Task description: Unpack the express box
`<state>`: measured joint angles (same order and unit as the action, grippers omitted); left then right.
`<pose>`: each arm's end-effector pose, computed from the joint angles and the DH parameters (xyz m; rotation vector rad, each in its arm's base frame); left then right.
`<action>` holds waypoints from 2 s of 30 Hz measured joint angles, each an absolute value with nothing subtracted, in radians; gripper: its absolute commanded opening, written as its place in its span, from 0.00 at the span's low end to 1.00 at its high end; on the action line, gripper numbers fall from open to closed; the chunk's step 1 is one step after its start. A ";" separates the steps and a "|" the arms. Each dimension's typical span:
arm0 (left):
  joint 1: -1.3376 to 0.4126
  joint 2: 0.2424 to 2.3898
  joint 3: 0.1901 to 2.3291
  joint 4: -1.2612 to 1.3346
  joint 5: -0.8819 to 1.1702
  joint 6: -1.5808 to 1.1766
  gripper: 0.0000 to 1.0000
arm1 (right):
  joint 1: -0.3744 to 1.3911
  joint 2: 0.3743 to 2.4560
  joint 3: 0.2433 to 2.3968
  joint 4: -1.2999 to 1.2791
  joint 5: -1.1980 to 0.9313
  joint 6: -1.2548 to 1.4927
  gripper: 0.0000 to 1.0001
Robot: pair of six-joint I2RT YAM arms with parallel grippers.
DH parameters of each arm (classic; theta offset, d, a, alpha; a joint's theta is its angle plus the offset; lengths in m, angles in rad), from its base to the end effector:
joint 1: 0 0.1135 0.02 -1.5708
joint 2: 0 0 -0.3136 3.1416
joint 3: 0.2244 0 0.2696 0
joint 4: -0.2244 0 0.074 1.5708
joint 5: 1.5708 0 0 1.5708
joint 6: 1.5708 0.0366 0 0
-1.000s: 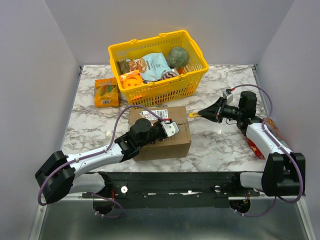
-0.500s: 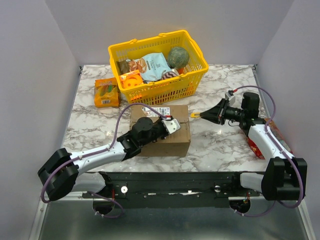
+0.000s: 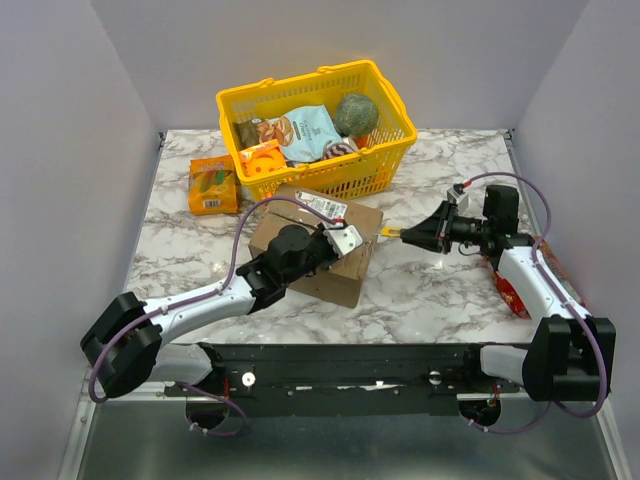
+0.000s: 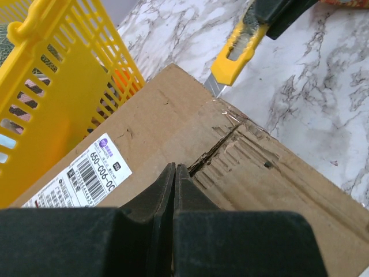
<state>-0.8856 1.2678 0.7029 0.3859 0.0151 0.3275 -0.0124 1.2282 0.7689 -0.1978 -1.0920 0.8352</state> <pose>0.1827 -0.2244 0.3031 1.0173 1.4467 -0.4197 0.2492 0.0294 0.2906 0.3047 2.2675 1.6518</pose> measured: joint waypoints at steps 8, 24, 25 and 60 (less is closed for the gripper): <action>-0.883 1.303 0.713 0.431 0.008 0.323 0.16 | -0.010 1.216 0.771 -0.292 -1.139 0.789 0.00; -0.779 1.063 0.768 0.009 0.264 0.317 0.46 | 0.001 1.282 0.847 -0.357 -1.182 0.704 0.00; -0.780 1.038 0.748 0.006 0.292 0.329 0.47 | 0.001 1.282 0.847 -0.361 -1.182 0.699 0.00; -0.926 1.051 0.547 0.320 0.379 0.526 0.62 | -0.001 1.331 0.868 -0.390 -1.223 0.619 0.00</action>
